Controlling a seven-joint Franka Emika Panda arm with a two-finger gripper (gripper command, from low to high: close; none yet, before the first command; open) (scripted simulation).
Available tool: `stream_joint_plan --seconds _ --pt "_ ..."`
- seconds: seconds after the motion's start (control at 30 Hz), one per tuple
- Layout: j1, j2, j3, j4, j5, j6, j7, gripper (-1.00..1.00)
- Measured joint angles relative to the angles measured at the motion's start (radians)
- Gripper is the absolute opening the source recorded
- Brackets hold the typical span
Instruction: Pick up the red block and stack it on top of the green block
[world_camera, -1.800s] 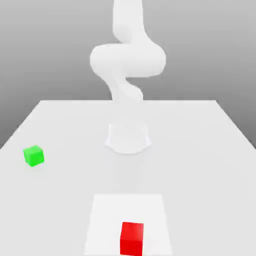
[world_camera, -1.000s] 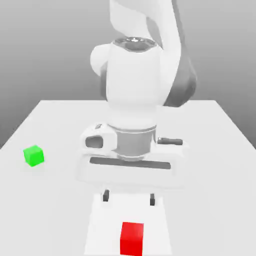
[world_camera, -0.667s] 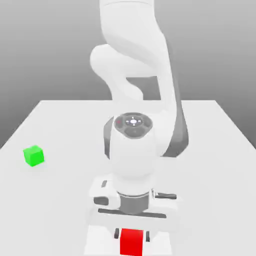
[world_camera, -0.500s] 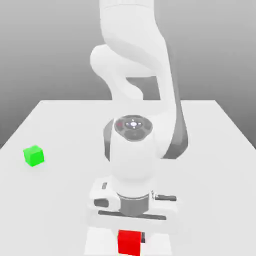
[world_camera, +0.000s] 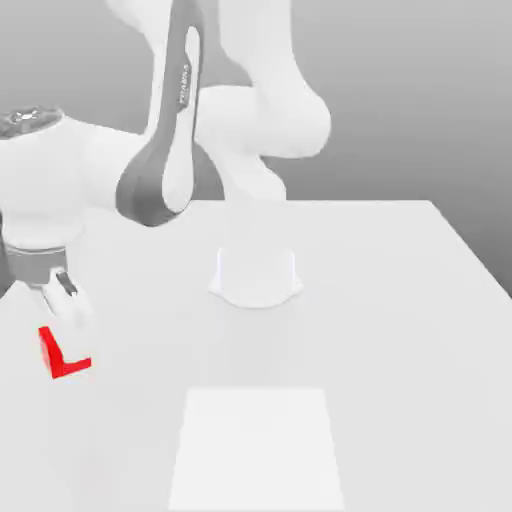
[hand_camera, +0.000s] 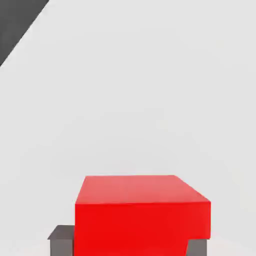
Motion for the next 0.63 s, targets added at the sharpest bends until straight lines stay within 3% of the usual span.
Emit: stream_joint_plan --seconds 0.2,0.5,0.63 --pt "-0.221 -0.132 -0.135 -0.124 -0.020 -0.003 0.193 -1.00" --pt "-0.140 0.012 -0.201 -0.131 0.314 0.097 -0.011 -1.00" --pt "-0.122 0.078 -0.194 -0.127 0.403 0.153 -0.073 -1.00"
